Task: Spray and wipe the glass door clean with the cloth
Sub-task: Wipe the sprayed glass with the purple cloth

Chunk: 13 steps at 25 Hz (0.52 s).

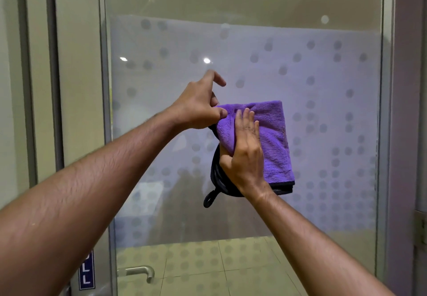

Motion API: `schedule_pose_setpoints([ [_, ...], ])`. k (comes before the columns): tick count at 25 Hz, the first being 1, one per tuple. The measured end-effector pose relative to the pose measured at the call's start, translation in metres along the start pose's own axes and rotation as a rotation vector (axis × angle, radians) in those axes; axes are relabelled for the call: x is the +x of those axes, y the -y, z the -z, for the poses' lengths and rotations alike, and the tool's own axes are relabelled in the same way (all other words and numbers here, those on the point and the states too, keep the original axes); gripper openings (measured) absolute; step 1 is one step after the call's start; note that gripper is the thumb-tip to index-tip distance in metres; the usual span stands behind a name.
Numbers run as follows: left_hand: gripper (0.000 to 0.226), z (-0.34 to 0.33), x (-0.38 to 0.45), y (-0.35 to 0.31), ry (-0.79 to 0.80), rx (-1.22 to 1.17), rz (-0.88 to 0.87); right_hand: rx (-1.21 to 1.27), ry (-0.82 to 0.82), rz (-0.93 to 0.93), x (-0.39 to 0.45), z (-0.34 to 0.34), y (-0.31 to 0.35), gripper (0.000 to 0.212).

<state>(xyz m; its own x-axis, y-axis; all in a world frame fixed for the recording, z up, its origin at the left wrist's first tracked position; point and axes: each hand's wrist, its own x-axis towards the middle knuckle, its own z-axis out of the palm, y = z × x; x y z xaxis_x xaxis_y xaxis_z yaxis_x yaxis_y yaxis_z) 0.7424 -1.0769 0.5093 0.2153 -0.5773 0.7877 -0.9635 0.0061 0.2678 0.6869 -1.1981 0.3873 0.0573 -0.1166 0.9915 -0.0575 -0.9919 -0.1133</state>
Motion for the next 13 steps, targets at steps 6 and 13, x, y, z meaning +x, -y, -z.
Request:
schedule_pose_setpoints([
  [6,0.054,-0.004,0.002,-0.001,-0.081,0.219,-0.126,-0.013,0.004,-0.056,-0.002,0.022,-0.021,0.068],
  [13,0.051,-0.004,-0.001,0.011,-0.094,0.267,-0.171,-0.189,0.051,-0.195,0.025,0.046,-0.061,0.045],
])
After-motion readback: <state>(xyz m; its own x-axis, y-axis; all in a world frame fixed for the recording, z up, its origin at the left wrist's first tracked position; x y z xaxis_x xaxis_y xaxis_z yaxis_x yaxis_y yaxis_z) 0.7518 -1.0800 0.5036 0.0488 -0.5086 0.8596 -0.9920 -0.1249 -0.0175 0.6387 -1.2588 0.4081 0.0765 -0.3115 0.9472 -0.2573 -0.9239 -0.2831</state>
